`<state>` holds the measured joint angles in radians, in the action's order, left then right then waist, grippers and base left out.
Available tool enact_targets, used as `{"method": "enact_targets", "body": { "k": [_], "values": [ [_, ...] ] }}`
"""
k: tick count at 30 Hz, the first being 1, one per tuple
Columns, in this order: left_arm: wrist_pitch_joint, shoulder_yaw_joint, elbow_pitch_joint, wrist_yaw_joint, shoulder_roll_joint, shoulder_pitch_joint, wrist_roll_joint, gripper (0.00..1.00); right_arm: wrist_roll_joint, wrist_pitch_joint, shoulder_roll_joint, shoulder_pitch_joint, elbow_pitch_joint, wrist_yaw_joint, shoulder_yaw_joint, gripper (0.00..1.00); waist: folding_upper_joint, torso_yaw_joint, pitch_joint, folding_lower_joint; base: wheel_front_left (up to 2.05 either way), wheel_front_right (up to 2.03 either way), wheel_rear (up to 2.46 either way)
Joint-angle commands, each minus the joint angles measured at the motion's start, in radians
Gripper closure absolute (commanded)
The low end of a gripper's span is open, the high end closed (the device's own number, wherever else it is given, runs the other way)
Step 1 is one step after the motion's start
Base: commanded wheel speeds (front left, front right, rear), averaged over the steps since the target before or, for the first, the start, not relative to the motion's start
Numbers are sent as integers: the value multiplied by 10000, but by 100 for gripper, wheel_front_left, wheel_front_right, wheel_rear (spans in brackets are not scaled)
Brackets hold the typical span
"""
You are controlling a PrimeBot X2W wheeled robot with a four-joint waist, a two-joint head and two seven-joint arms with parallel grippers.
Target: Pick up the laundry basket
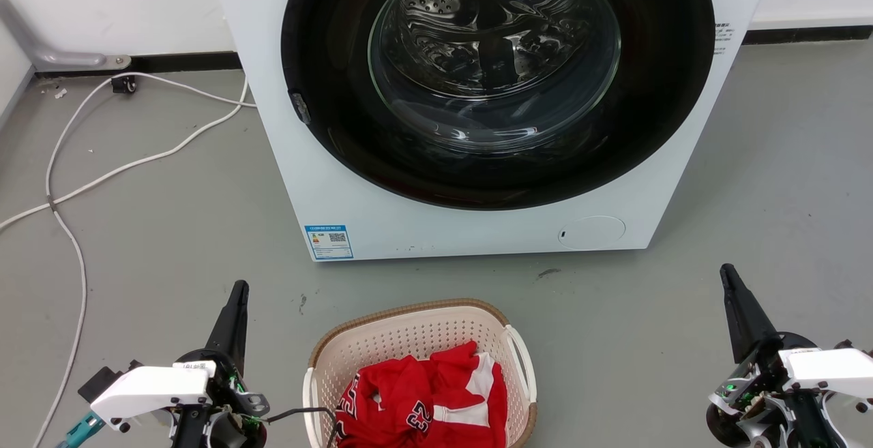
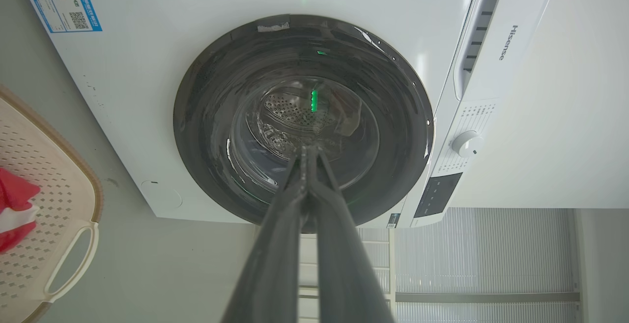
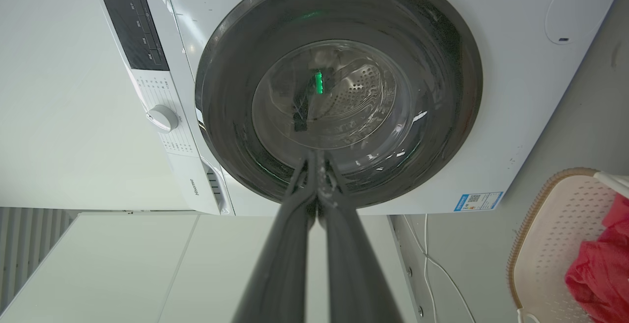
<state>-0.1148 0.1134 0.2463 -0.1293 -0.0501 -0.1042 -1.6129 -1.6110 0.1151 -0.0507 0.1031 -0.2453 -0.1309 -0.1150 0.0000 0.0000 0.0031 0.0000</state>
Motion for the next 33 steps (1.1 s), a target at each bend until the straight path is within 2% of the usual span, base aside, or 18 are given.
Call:
{"method": "enact_targets", "body": {
  "k": [1,20,21,28,33],
  "values": [
    [-21,22,1,-48,-1,-90,-3,100,-21,26,5,104,-4,3,-7,100,0,0,0,0,0,0,0],
    [-21,22,1,-49,-1,-89,-4,100,-20,27,6,104,-4,3,-7,100,0,0,0,0,0,0,0],
    [6,0,-1,0,0,-2,0,0,3,-5,0,0,-2,0,1,0,0,0,0,0,0,0,0],
    [220,-98,70,13,32,228,120,0,161,-217,16,-236,-199,2,59,0,0,0,9,0,0,0,0],
    [472,-59,-89,11,28,238,734,0,827,-470,14,-241,-78,2,9,0,0,0,19,0,0,0,0]
  ]
}}
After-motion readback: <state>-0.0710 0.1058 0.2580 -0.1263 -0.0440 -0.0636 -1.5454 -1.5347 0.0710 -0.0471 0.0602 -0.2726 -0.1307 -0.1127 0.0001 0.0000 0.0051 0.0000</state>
